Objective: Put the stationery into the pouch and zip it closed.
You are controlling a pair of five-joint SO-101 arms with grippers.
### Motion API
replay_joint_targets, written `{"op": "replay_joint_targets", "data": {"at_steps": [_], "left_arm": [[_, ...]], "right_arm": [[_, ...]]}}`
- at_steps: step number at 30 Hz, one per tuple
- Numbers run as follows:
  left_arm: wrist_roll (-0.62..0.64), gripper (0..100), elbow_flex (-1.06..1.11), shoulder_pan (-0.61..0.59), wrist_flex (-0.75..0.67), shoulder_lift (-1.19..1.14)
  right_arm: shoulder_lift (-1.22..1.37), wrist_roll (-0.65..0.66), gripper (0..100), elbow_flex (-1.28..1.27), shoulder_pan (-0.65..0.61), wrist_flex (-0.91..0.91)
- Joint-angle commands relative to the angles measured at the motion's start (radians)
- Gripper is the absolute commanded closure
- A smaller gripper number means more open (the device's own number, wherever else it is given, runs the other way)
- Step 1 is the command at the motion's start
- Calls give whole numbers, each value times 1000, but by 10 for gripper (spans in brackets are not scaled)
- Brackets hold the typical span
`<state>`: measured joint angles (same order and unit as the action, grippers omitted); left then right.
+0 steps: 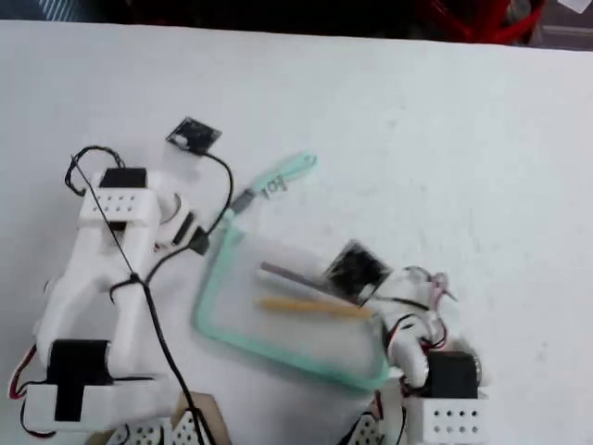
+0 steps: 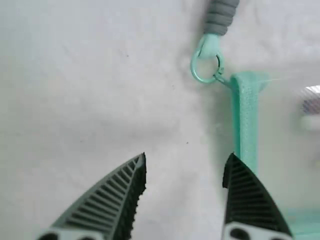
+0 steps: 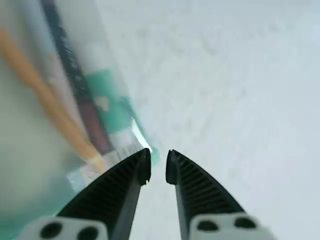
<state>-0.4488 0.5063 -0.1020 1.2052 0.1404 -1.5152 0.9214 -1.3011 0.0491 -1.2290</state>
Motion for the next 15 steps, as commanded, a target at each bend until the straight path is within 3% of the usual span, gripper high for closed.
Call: {"op": "replay_joint_targets", "data": {"at_steps": [1,8,15], "left_arm": [[-11,749,-5,18,11,42],[40,751,-18,38,-75,-7],[112,752,-281,-1,25,-414]], "right_arm": [[-4,-51,969,-40,171,90],[127,-64,979,-160,217,148],[486,-172,979,-28,214,186]]}}
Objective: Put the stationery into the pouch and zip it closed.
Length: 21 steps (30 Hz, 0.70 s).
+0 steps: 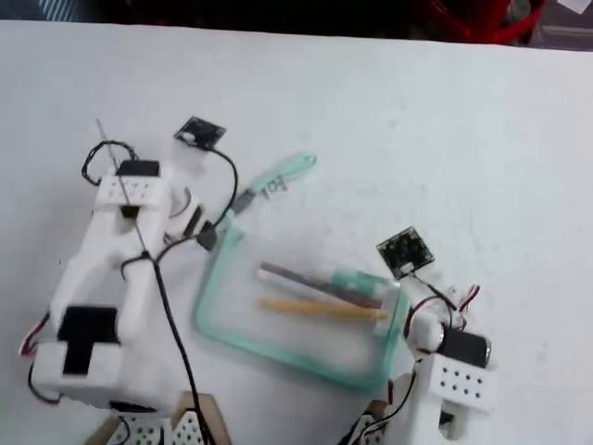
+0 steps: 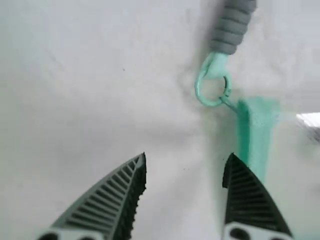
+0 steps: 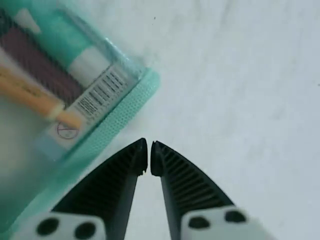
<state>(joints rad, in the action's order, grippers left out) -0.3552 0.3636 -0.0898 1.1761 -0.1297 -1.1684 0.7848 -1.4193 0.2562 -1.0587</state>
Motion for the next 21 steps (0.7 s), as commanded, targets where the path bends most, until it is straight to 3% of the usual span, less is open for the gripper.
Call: {"op": "replay_joint_targets", "data": {"at_steps": [1,4,7,14,21], "left_arm": [[18,756,-184,-7,86,-202],[6,792,-308,-4,152,-332],[8,791,-388,-5,203,-378],[9,782,-413,87,239,-381],[57,783,-471,116,219,-381]], "right_arm": [[202,-40,979,117,4,18],[398,-49,978,184,-84,24],[573,-146,978,262,-156,81],[905,-236,978,482,-334,133],[1184,-298,978,833,-360,130]]}}
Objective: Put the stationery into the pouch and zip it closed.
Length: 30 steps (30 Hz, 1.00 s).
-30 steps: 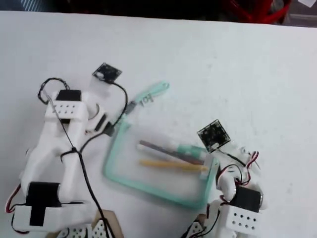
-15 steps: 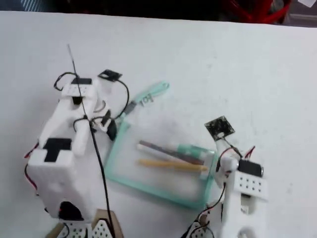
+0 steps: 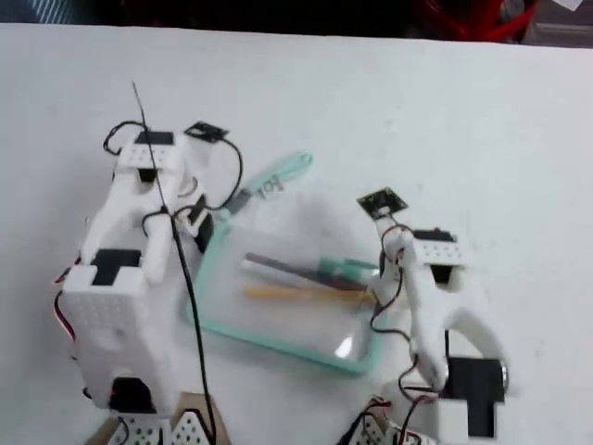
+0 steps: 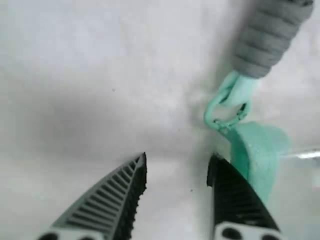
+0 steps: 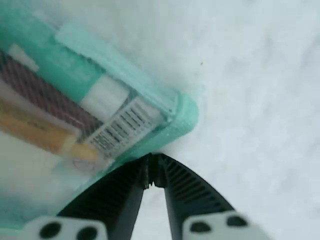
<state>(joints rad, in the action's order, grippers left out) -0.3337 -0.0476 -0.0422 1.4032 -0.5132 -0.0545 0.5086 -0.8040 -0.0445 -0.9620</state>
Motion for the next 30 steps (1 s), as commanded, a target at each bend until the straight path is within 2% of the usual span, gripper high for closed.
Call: {"op": "replay_joint_targets", "data": {"at_steps": [1,6,11,17,20,25,30], "left_arm": [[41,782,-84,59,-8,1],[49,782,-193,79,0,-4],[100,782,-281,116,-6,-8],[104,781,-308,79,14,-7],[112,767,-321,27,9,2],[110,756,-499,-76,55,2],[115,756,-829,-128,285,24]], "right_arm": [[99,-21,978,273,-59,35],[236,-92,979,543,-73,5],[372,-106,979,796,-105,-41],[426,-107,979,1000,-102,-228],[387,-107,979,1016,-84,-257],[223,-176,979,1011,-64,-285],[-51,-178,979,933,-54,-364]]}}
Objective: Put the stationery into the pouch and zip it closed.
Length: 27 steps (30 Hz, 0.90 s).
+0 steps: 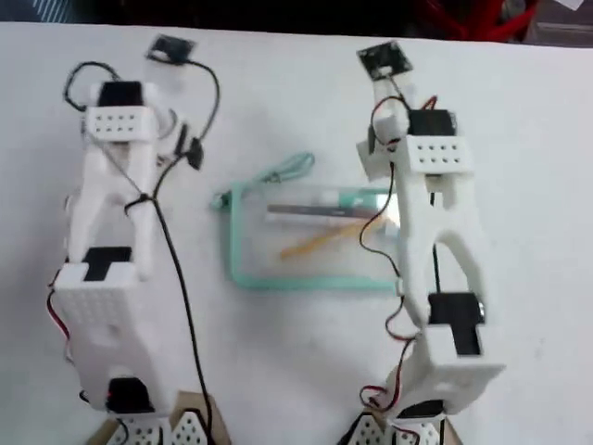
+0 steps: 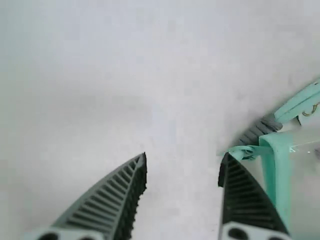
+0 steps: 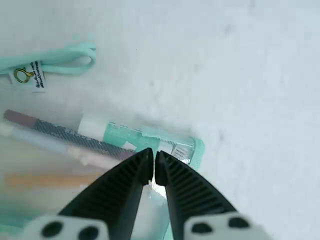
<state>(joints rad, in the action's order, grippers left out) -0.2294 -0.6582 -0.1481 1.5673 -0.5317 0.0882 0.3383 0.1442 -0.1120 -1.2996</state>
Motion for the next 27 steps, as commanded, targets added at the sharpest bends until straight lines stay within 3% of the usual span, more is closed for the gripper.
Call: {"op": "replay_joint_targets", "data": {"at_steps": [1,7,12,18,27], "left_arm": [[11,756,-301,-22,176,54],[11,756,-609,-33,224,252],[11,756,-598,-31,224,572],[9,756,-384,-30,224,1017],[8,755,224,-30,141,1676]], "right_arm": [[-257,-8,979,-35,13,-28],[-650,-9,979,-84,-8,-45],[-920,-8,978,-86,-12,-125],[-1193,-12,978,-86,-12,-174],[-1541,-15,978,-87,-12,-288]]}}
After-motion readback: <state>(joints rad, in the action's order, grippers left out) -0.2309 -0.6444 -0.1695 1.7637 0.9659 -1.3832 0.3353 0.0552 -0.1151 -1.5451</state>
